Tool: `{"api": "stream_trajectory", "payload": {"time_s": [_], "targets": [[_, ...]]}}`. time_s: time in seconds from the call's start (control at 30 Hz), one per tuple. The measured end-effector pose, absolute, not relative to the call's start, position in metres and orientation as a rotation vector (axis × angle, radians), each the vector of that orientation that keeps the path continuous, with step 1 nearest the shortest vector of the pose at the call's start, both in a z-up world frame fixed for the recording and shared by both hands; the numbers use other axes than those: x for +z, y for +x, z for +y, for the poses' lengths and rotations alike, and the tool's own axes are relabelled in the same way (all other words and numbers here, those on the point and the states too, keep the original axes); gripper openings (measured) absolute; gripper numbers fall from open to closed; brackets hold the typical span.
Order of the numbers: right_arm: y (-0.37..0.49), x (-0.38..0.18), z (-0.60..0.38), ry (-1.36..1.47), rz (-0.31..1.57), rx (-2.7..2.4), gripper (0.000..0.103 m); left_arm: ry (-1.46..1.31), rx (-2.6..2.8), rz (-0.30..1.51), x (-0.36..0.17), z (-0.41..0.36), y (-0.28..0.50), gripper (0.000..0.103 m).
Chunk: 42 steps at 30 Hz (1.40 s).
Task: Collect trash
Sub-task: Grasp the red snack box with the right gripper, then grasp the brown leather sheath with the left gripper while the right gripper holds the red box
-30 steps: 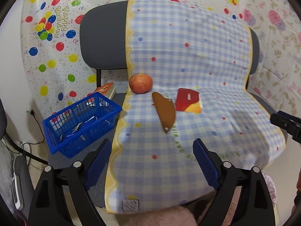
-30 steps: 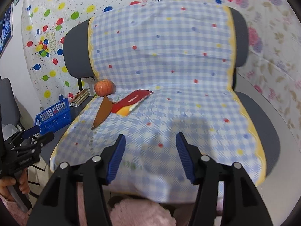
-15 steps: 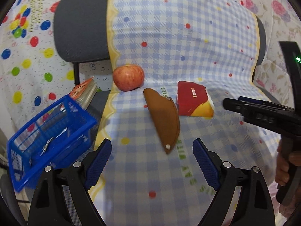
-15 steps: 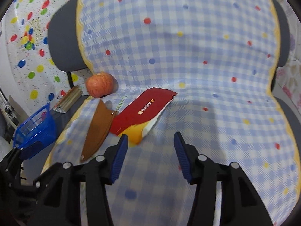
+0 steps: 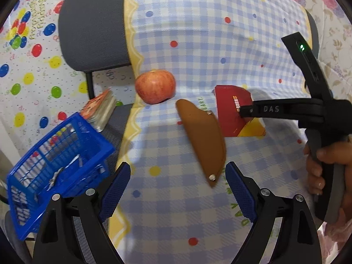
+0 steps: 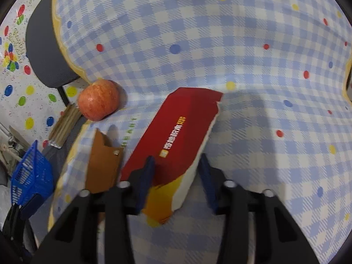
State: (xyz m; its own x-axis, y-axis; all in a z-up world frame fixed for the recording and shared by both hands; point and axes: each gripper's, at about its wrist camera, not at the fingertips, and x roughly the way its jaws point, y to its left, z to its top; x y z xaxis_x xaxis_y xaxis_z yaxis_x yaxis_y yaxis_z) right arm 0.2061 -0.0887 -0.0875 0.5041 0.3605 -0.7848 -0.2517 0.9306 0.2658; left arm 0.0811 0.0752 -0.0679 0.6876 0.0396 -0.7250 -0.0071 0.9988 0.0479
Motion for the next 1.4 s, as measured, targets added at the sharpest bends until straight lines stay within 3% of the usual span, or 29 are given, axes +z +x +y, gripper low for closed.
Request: {"api": "stream_trajectory", "payload": {"time_s": [0.07, 0.27, 0.47, 0.6, 1.17, 1.27, 1.4], "targets": [[0.202, -0.083, -0.088, 0.134, 0.963, 0.390, 0.013, 0.047, 0.038, 0.814, -0.067, 0.077, 0.076, 0.087], [0.163, -0.030, -0.110, 0.141, 0.789, 0.449, 0.003, 0.037, 0.041, 0.821, -0.063, 0.077, 0.069, 0.087], [0.121, 0.005, -0.144, 0.016, 0.706, 0.376, 0.002, 0.006, 0.005, 0.851, -0.065, 0.064, 0.085, 0.086], [0.104, 0.003, -0.164, -0.002, 0.719, 0.355, 0.002, -0.024, -0.003, 0.874, -0.073, 0.057, 0.106, 0.079], [0.091, -0.011, -0.210, 0.128, 0.751, 0.330, 0.002, -0.070, 0.080, 0.959, -0.105, 0.048, 0.185, 0.079], [0.089, -0.013, -0.212, 0.136, 0.755, 0.329, 0.002, -0.099, 0.057, 0.953, -0.105, 0.050, 0.181, 0.054], [0.081, -0.012, -0.215, 0.142, 0.754, 0.325, 0.002, -0.093, 0.004, 0.936, -0.098, 0.045, 0.157, 0.053]]}}
